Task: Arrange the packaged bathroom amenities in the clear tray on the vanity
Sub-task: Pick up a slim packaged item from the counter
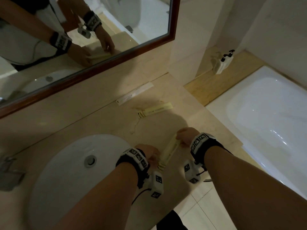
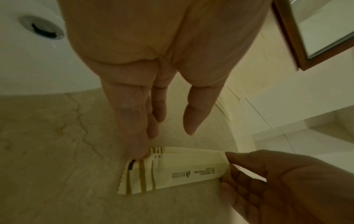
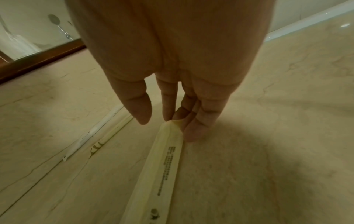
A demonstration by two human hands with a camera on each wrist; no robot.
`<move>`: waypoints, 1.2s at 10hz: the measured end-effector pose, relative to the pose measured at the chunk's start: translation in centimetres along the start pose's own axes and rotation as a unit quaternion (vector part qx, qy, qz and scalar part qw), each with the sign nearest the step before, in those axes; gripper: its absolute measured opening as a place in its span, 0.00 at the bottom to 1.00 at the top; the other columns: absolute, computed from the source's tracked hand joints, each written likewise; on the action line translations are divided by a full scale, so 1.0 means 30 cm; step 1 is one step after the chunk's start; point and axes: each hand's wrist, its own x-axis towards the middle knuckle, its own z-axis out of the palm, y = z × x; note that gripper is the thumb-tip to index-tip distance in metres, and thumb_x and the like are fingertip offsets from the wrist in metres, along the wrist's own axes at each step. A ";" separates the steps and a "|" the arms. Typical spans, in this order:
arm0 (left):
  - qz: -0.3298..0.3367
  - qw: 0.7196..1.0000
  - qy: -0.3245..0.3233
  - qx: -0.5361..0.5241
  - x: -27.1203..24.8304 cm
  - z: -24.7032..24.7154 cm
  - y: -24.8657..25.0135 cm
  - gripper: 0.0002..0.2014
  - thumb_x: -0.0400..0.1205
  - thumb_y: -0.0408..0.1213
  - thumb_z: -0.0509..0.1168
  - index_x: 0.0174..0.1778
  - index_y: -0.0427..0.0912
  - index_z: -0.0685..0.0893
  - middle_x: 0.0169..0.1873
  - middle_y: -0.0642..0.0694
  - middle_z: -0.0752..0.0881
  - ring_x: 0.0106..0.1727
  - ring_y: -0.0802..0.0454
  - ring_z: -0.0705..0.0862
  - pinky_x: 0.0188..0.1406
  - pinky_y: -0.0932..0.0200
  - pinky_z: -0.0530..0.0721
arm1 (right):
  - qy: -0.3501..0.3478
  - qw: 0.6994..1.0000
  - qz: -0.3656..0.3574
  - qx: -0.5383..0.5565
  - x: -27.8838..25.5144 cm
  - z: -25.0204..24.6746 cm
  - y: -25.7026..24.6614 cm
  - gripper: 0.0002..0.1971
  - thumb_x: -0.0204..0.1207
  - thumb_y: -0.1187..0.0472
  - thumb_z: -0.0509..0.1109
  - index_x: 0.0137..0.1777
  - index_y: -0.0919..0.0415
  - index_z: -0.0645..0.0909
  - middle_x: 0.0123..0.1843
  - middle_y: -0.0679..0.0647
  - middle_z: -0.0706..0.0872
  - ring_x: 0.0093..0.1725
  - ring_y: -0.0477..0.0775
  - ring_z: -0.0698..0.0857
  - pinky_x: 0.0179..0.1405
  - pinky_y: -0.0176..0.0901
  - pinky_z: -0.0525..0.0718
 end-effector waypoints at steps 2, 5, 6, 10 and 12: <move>0.020 0.998 0.021 -0.048 0.014 0.001 -0.011 0.07 0.81 0.32 0.70 0.48 0.31 0.84 0.49 0.34 0.88 0.53 0.37 0.88 0.64 0.39 0.86 | -0.005 0.999 -0.013 -0.042 -0.003 -0.012 0.012 0.21 0.81 0.61 0.70 0.73 0.64 0.78 0.64 0.63 0.84 0.53 0.59 0.86 0.50 0.50 0.89; 0.053 0.993 0.034 -0.099 -0.066 -0.059 0.011 0.25 0.88 0.50 0.59 0.75 0.35 0.76 0.67 0.34 0.83 0.55 0.39 0.87 0.62 0.46 0.85 | -0.082 0.977 -0.053 0.187 -0.111 -0.030 -0.144 0.18 0.80 0.68 0.72 0.68 0.64 0.78 0.46 0.63 0.85 0.35 0.57 0.82 0.35 0.49 0.82; 0.049 0.984 -0.003 -0.172 -0.148 -0.149 0.004 0.32 0.84 0.62 0.57 0.54 0.31 0.86 0.45 0.33 0.90 0.40 0.37 0.89 0.45 0.48 0.89 | -0.100 0.963 -0.095 0.231 -0.178 -0.003 -0.244 0.14 0.81 0.71 0.68 0.65 0.65 0.78 0.46 0.63 0.85 0.39 0.59 0.84 0.36 0.47 0.86; 0.222 0.864 0.120 -0.435 -0.538 -0.778 -0.322 0.05 0.82 0.31 0.69 0.51 0.33 0.86 0.29 0.42 0.86 0.27 0.50 0.83 0.23 0.61 0.84 | -0.239 0.934 -0.225 0.139 -0.519 0.564 -0.711 0.16 0.73 0.85 0.64 0.43 0.65 0.83 0.48 0.64 0.82 0.46 0.59 0.87 0.51 0.53 0.91; 0.311 0.770 0.222 -0.511 -0.712 -1.029 -0.705 0.11 0.82 0.24 0.68 0.61 0.29 0.81 0.28 0.38 0.84 0.18 0.54 0.81 0.17 0.62 0.82 | -0.354 0.902 -0.227 0.095 -0.819 1.004 -0.817 0.26 0.73 0.84 0.50 0.54 0.67 0.87 0.58 0.69 0.82 0.47 0.67 0.87 0.47 0.57 0.92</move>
